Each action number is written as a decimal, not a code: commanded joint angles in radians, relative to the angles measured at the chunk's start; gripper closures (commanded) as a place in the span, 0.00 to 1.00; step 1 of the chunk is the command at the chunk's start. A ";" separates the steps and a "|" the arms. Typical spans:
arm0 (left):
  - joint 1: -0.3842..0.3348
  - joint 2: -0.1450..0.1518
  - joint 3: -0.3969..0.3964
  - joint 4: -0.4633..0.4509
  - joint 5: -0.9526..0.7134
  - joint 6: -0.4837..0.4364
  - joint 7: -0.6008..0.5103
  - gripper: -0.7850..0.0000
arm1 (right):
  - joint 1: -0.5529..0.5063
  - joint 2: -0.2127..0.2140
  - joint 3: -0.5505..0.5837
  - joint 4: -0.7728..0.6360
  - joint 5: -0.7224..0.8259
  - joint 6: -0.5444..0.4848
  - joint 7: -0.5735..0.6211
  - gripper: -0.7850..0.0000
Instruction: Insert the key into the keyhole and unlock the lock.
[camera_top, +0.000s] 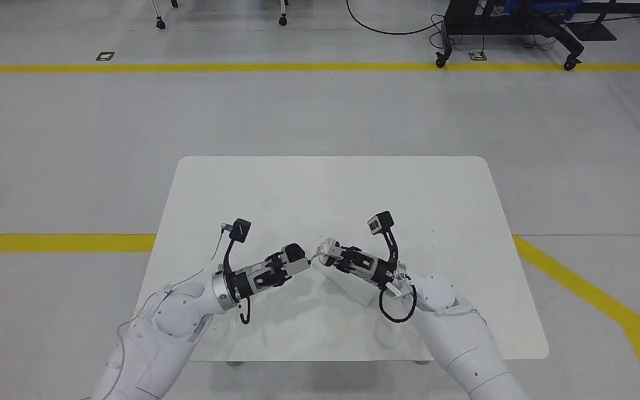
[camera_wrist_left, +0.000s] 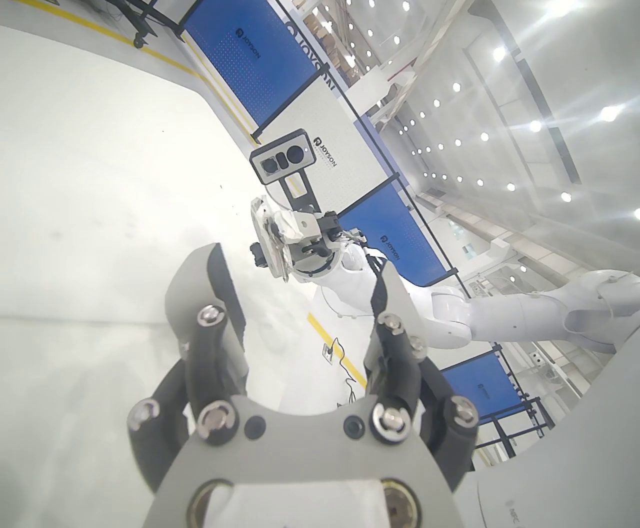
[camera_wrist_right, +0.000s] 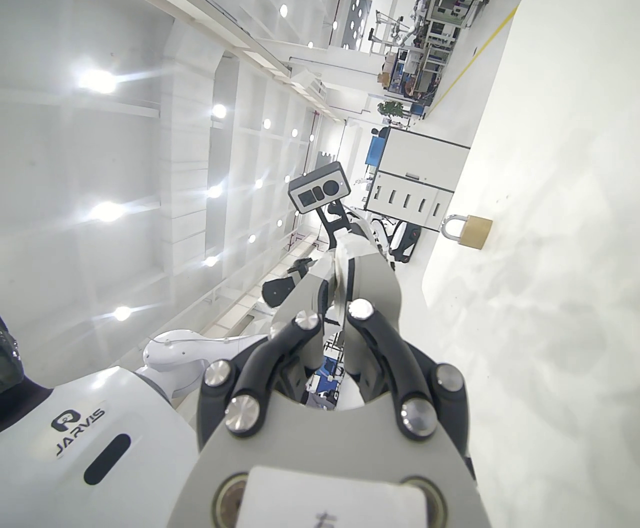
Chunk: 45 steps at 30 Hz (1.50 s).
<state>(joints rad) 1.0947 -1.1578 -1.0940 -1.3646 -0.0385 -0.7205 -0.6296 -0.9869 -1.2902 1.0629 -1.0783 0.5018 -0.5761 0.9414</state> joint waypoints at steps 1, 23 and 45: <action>-0.008 -0.003 0.010 0.011 0.003 0.010 0.002 0.50 | 0.001 -0.001 -0.004 0.002 -0.004 -0.004 -0.002 1.00; -0.039 -0.017 0.044 0.074 -0.021 0.029 0.015 1.00 | -0.003 -0.009 -0.024 0.002 -0.062 -0.033 -0.043 1.00; -0.031 -0.008 0.011 0.049 0.026 0.016 0.001 1.00 | -0.008 -0.003 -0.013 -0.009 -0.043 0.011 0.025 1.00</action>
<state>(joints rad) 1.0625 -1.1666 -1.0813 -1.3141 -0.0132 -0.7038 -0.6273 -0.9956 -1.2937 1.0491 -1.0869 0.4566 -0.5723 0.9577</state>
